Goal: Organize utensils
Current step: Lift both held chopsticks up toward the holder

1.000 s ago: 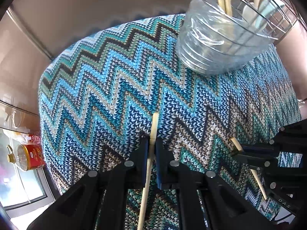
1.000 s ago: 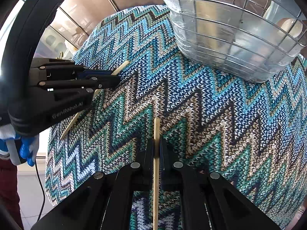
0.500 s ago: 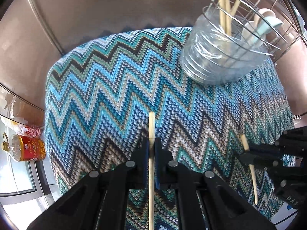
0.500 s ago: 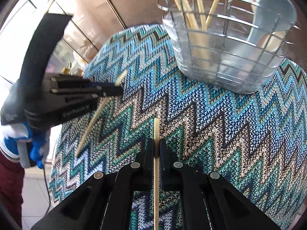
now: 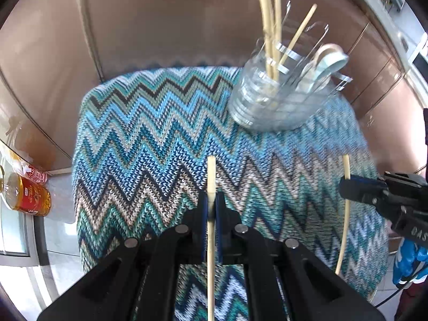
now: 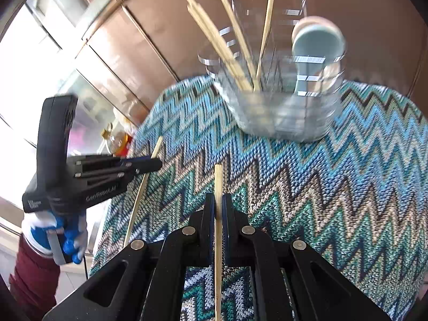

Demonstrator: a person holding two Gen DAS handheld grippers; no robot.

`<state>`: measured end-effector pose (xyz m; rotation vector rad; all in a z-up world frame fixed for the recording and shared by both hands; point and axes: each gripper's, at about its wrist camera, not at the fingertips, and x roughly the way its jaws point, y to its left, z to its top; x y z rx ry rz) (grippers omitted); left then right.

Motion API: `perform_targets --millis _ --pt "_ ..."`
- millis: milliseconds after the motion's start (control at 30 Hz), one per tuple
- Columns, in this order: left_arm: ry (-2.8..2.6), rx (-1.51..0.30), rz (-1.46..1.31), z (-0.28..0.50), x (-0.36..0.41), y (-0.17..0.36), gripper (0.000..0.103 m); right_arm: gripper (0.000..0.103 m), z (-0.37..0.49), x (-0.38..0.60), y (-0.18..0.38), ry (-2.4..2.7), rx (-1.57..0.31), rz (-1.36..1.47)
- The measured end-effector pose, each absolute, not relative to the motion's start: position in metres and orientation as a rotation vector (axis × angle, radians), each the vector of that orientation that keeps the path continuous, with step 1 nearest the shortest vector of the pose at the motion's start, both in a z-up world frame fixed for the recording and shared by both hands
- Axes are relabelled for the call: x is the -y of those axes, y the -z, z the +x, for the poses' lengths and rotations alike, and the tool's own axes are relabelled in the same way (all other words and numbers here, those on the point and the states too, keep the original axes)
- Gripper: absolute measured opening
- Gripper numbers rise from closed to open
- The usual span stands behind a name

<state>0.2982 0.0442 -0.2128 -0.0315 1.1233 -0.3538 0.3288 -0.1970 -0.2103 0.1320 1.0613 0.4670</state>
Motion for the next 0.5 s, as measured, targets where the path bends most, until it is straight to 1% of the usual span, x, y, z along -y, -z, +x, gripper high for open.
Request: perform_targets --millis 267,500 --pt "0.329 -0.959 -0.122 0.264 -0.057 0.167 0.004 0.005 0.281 0.209 0.158 -0.465 -0.892 0.137" --pt "0.264 -0.769 -0.107 0.224 -0.046 0.124 0.004 0.005 0.241 0.204 0.131 -0.455 -0.751 0.139"
